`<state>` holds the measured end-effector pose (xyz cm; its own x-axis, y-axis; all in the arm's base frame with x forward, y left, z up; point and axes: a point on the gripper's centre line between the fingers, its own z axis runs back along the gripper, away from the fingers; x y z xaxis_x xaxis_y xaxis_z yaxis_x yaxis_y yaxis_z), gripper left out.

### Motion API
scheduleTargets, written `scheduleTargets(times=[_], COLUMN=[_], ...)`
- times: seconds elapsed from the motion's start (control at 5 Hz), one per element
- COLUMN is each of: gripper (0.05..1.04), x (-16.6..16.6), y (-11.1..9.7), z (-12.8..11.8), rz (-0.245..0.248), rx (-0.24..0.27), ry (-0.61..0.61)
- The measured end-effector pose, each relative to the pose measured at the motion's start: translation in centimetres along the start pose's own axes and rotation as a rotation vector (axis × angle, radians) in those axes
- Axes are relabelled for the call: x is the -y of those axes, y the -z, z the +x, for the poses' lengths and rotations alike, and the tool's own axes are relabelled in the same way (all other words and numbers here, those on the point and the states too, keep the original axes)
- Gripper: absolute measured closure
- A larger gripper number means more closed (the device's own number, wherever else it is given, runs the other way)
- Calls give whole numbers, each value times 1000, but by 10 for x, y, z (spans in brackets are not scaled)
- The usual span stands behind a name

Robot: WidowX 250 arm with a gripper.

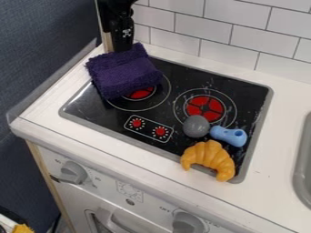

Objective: Move the croissant to the upper right side of the stove

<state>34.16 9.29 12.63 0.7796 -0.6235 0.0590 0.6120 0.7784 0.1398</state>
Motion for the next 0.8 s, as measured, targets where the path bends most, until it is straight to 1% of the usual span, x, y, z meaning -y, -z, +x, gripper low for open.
scheduleTargets(times=[0.2,0.4,0.6,0.8], gripper=[85,84,85,85], x=[3,29,54,75], y=[12,19,18,10], z=[-2,10,23,34], rz=[-29,-51,-47,-46], rx=[-23,-32,-29,3], ry=[4,98,201,278])
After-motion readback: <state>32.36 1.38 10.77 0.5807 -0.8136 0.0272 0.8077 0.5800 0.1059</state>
